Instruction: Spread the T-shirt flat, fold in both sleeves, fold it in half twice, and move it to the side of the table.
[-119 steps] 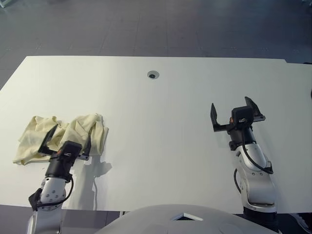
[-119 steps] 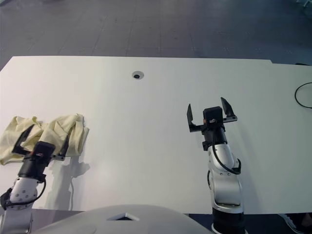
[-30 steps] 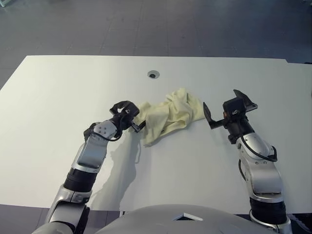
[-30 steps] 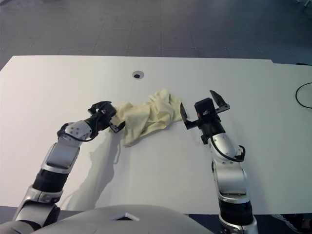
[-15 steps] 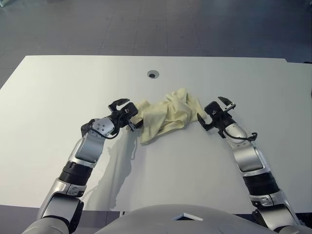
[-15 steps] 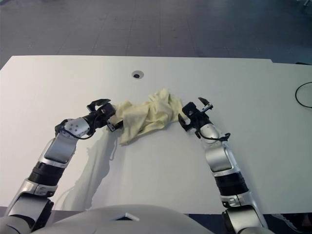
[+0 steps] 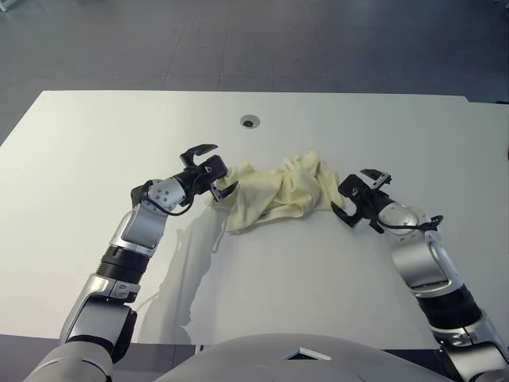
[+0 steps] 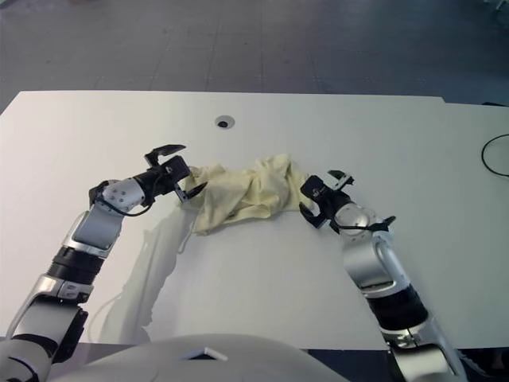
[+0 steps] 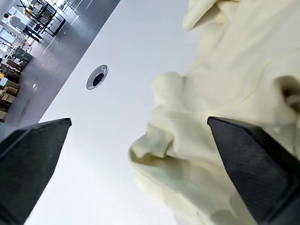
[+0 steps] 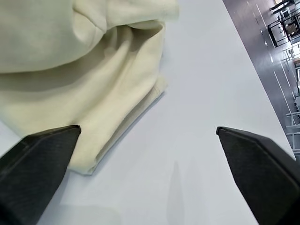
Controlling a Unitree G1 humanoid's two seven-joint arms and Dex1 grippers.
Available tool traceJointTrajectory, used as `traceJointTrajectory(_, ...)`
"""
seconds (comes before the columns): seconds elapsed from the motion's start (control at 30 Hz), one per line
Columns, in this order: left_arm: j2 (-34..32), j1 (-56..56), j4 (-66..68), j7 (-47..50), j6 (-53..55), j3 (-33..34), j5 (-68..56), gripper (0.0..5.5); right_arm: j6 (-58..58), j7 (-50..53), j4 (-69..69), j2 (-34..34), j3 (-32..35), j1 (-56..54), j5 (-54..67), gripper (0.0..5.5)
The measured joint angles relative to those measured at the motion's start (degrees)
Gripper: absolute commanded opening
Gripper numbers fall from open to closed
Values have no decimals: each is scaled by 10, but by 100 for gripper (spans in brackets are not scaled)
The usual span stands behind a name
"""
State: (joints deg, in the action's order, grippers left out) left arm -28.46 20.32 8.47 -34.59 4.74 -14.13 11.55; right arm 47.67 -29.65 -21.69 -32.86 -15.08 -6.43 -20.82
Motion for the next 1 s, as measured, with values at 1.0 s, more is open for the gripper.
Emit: traceJointTrajectory(1.0, -101, -218, -251, -37, -41, 128, -93, 540, -530, 12, 32, -101, -55, 103, -107, 352)
